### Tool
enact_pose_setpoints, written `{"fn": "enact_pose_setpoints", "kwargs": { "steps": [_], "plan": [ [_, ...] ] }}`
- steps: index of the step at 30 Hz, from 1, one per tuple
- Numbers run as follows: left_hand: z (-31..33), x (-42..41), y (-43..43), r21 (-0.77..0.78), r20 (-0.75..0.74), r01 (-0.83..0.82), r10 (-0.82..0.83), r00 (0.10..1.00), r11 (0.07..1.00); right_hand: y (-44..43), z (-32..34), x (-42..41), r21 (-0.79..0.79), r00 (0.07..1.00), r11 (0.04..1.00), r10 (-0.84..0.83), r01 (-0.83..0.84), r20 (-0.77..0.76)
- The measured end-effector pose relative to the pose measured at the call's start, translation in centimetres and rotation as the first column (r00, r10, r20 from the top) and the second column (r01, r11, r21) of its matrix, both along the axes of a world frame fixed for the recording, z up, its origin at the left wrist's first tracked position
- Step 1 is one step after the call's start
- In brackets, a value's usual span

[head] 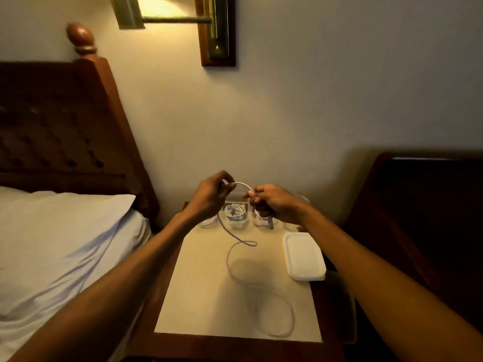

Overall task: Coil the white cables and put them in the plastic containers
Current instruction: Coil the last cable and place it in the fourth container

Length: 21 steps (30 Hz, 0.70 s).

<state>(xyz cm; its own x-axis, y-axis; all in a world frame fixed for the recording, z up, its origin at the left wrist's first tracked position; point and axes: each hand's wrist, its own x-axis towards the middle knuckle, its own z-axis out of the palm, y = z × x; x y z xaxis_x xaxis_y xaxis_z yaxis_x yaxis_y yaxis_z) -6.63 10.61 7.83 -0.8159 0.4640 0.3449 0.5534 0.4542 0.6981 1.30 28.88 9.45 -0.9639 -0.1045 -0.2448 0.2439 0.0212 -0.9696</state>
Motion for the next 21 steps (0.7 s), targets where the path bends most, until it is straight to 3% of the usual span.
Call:
{"fn": "enact_pose_setpoints", "kwargs": {
  "steps": [4,6,9,11,13,15,17,19,21],
  "plan": [
    [5.6,2.0,-1.4,-0.004,-0.085,-0.014,0.014,0.996,1.000,-1.0,7.2,2.9,-0.367,0.991,0.926,0.119,-0.088,0.063],
    [7.8,3.3,-1.8,-0.020,0.095,0.059,-0.057,0.994,0.998,-1.8,9.9,4.2,-0.419,0.992,0.901,0.129,-0.113,0.010],
    [10.2,5.7,-2.0,0.039,0.391,0.164,-0.166,0.906,0.986,-2.9,13.5,5.1,-0.622,0.996,0.783,-0.040,-0.022,-0.086],
    [11.4,7.3,-2.1,0.072,0.410,0.209,-0.220,0.885,0.975,-3.2,15.6,5.3,-0.738,0.970,0.672,-0.217,0.066,-0.111],
    [12.5,8.7,-2.4,0.065,0.392,0.257,-0.261,0.882,0.964,-3.2,17.5,5.7,-0.771,0.915,0.620,-0.380,0.141,-0.138],
    [13.8,10.1,-2.6,-0.037,0.379,0.320,-0.283,0.881,0.947,-3.3,18.9,6.3,-0.773,0.857,0.598,-0.493,0.212,-0.147],
    [15.7,11.7,-2.5,-0.196,0.312,0.339,-0.269,0.911,0.920,-3.7,19.5,6.7,-0.711,0.821,0.660,-0.530,0.243,-0.212],
    [18.1,13.1,-2.3,-0.321,0.136,0.315,-0.286,0.949,0.893,-4.0,19.4,6.9,-0.469,0.798,0.837,-0.476,0.283,-0.368],
    [20.4,14.3,-2.4,-0.424,-0.055,0.260,-0.312,0.949,0.868,-4.2,19.0,7.2,-0.122,0.796,0.930,-0.359,0.346,-0.487]
  ]
}}
